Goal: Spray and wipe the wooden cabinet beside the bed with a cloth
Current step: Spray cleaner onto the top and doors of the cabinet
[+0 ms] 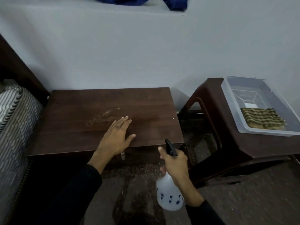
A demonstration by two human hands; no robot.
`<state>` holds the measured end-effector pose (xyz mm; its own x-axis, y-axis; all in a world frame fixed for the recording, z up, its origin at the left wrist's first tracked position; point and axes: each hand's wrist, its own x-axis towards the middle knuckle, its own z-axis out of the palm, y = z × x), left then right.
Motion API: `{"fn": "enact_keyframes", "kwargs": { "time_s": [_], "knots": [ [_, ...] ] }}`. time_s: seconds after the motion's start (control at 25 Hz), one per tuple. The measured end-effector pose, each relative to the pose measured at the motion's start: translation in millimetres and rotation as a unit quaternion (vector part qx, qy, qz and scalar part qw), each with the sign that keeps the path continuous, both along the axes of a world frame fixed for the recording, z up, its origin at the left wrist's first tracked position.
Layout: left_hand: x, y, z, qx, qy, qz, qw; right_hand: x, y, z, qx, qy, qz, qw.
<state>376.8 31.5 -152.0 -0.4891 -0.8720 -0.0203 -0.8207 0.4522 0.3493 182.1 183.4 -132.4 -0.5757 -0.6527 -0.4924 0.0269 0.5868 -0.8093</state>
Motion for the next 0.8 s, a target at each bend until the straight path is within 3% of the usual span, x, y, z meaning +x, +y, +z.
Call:
{"fn": "enact_keyframes", "kwargs": {
  "time_s": [0.4, 0.8],
  "knots": [
    [176, -15, -2, 0.02, 0.019, 0.064, 0.998, 158, -46, 5, -0.02, 0.003, 0.047, 0.999],
    [265, -15, -1, 0.033, 0.023, 0.173, 0.984, 260, -73, 3, -0.027, -0.018, 0.135, 0.99]
  ]
}}
